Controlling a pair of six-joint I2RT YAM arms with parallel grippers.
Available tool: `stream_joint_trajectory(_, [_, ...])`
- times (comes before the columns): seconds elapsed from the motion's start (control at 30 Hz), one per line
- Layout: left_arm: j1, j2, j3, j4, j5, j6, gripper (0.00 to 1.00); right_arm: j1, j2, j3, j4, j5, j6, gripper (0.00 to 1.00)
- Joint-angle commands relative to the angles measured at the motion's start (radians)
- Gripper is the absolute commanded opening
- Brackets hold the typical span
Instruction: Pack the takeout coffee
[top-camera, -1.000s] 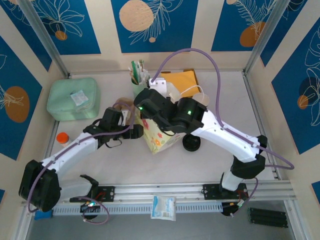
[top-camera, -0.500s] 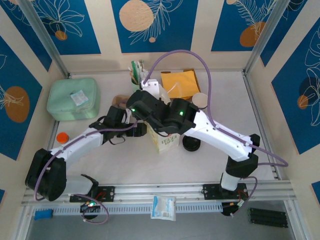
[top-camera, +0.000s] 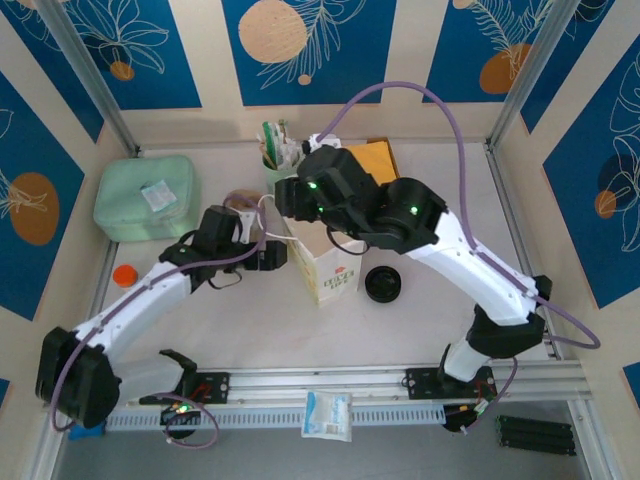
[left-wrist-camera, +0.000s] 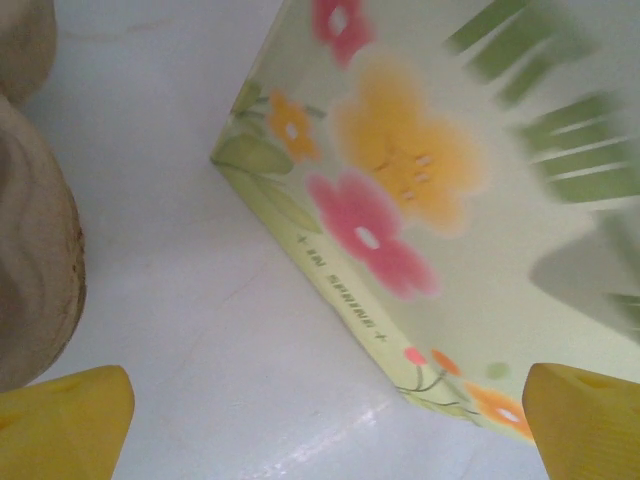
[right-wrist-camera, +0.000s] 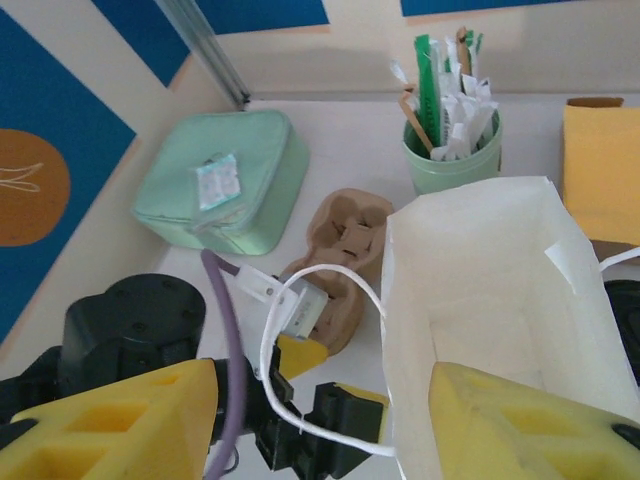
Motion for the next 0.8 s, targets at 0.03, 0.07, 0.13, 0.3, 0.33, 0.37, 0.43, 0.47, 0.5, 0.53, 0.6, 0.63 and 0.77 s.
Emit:
stream_joint_trajectory(0.03, [0.019, -0.099, 0.077, -0.137, -0.054, 0.010, 0.99, 0.005, -0.020, -0.014, 0.052, -0.143, -0.059, 0.59])
stream_joint_trajectory(0.07, [0.024, -0.113, 0.090, -0.161, -0.070, 0.016, 1.00, 0.008, -0.011, -0.009, 0.055, -0.170, -0.063, 0.59])
stream_joint_trajectory(0.13, [0.043, -0.134, 0.123, -0.216, -0.119, 0.029, 0.99, 0.023, 0.024, 0.006, 0.062, -0.220, -0.072, 0.58])
stream_joint_trajectory(0.3, [0.152, -0.135, 0.162, -0.279, -0.153, 0.068, 0.99, 0.067, 0.153, 0.080, 0.046, -0.310, -0.073, 0.58])
stream_joint_trajectory(0.33, [0.183, -0.124, 0.163, -0.278, -0.141, 0.073, 0.99, 0.074, 0.187, 0.094, 0.040, -0.323, -0.067, 0.57])
stream_joint_trajectory(0.37, [0.208, -0.114, 0.163, -0.276, -0.129, 0.076, 0.99, 0.081, 0.214, 0.103, 0.036, -0.332, -0.063, 0.57])
stream_joint_trajectory(0.43, [0.277, -0.078, 0.163, -0.267, -0.084, 0.080, 0.99, 0.093, 0.272, 0.112, 0.035, -0.338, -0.057, 0.57])
stream_joint_trajectory(0.47, [0.306, -0.063, 0.162, -0.258, -0.056, 0.081, 0.99, 0.096, 0.295, 0.108, 0.036, -0.339, -0.051, 0.57])
stream_joint_trajectory(0.5, [0.332, -0.043, 0.163, -0.250, -0.029, 0.081, 1.00, 0.097, 0.316, 0.097, 0.043, -0.341, -0.044, 0.56])
stream_joint_trajectory(0.53, [0.354, -0.024, 0.165, -0.243, -0.005, 0.082, 0.99, 0.096, 0.339, 0.083, 0.047, -0.338, -0.031, 0.56])
stream_joint_trajectory(0.6, [0.381, 0.011, 0.175, -0.236, 0.027, 0.093, 1.00, 0.092, 0.369, 0.049, 0.071, -0.341, -0.018, 0.55])
stream_joint_trajectory(0.63, [0.393, 0.031, 0.180, -0.231, 0.039, 0.098, 0.99, 0.087, 0.382, 0.028, 0.084, -0.341, -0.005, 0.54])
stream_joint_trajectory(0.77, [0.430, 0.091, 0.186, -0.213, 0.066, 0.108, 0.99, 0.064, 0.436, -0.018, 0.117, -0.331, 0.030, 0.52])
